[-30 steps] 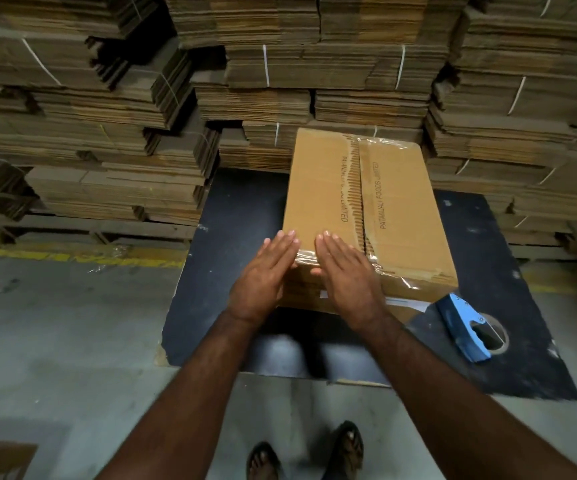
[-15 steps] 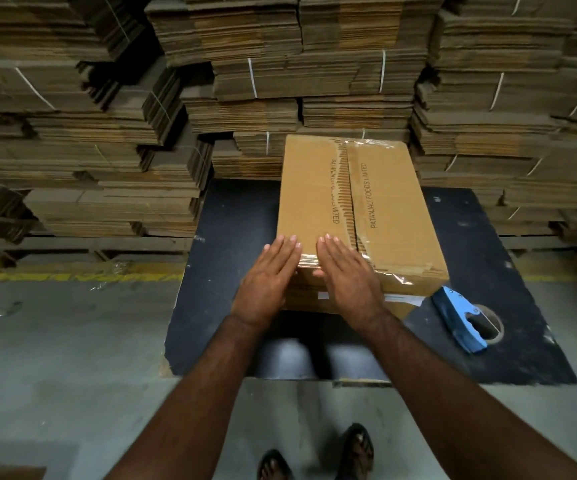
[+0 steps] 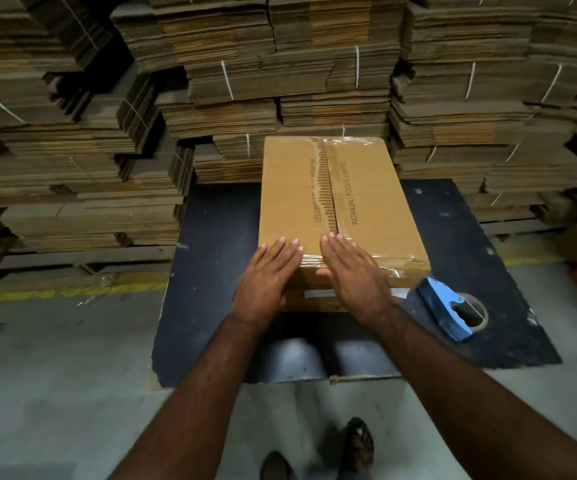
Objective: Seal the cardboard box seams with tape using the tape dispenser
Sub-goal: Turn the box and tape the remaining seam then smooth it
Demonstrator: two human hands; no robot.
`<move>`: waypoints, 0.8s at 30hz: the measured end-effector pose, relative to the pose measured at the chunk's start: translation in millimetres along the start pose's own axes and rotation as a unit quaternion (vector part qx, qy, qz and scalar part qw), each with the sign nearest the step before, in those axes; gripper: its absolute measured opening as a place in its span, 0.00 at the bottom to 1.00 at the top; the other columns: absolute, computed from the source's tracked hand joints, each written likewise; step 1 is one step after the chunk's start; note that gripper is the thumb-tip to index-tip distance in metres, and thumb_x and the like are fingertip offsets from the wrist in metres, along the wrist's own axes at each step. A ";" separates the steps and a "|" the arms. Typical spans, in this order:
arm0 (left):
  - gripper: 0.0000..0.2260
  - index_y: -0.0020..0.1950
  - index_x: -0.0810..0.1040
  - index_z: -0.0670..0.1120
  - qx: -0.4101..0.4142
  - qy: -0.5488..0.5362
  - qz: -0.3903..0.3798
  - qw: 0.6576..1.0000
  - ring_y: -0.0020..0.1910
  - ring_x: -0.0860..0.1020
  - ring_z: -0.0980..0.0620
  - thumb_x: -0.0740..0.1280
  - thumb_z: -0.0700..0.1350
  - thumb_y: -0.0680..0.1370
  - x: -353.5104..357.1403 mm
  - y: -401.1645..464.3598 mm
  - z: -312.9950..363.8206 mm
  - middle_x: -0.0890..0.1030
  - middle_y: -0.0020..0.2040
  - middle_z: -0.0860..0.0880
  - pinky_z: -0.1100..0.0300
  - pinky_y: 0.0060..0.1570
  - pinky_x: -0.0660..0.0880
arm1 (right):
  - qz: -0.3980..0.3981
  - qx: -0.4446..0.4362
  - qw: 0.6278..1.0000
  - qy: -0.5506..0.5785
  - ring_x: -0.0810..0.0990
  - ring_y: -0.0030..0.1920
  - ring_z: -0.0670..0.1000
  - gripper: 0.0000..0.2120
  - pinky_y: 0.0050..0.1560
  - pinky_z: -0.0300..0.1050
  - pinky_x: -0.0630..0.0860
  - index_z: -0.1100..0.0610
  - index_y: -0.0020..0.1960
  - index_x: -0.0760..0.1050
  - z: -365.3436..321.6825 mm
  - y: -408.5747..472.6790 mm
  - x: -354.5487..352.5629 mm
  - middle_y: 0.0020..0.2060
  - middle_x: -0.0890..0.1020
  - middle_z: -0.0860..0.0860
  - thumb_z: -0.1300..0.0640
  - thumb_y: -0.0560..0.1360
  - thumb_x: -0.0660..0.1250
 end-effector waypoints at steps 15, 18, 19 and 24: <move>0.36 0.74 0.73 0.46 0.024 0.057 0.057 0.996 0.72 0.72 0.41 0.77 0.37 0.67 5.0 7.1 12.3 0.72 0.74 0.47 0.47 0.72 0.62 | -0.008 -0.020 1.000 -0.022 0.69 0.73 0.56 0.30 0.72 0.53 0.63 0.62 0.75 0.66 8.4 -5.6 -2.1 0.72 0.71 0.59 0.49 0.78 0.67; 0.21 0.72 0.75 0.48 0.021 0.047 0.079 0.996 0.71 0.73 0.43 0.66 0.49 0.79 -2.6 12.7 16.1 0.75 0.72 0.48 0.47 0.70 0.66 | -0.034 -0.022 0.999 -0.007 0.70 0.72 0.57 0.30 0.71 0.53 0.64 0.62 0.74 0.68 10.2 -2.4 -10.9 0.71 0.72 0.59 0.42 0.82 0.49; 0.20 0.71 0.76 0.48 0.003 0.036 0.085 0.996 0.71 0.73 0.43 0.58 0.53 0.82 -7.4 15.4 17.2 0.76 0.71 0.49 0.48 0.70 0.67 | -0.032 -0.020 0.999 0.006 0.71 0.72 0.57 0.32 0.71 0.54 0.64 0.63 0.73 0.68 12.5 -1.8 -13.8 0.71 0.72 0.59 0.41 0.83 0.45; 0.21 0.69 0.78 0.49 -0.032 0.063 0.075 0.995 0.69 0.75 0.43 0.56 0.52 0.80 -2.7 20.4 21.5 0.78 0.69 0.49 0.45 0.67 0.71 | 0.009 -0.006 1.000 -0.008 0.72 0.70 0.58 0.27 0.70 0.56 0.65 0.64 0.71 0.70 26.5 -9.0 -15.0 0.69 0.74 0.60 0.50 0.80 0.51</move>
Point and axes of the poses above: each hand's wrist, its own y-axis towards the middle knuckle, its own x-axis out of the palm, z = x × y, the point moved 9 cm from there along y, towards the middle knuckle
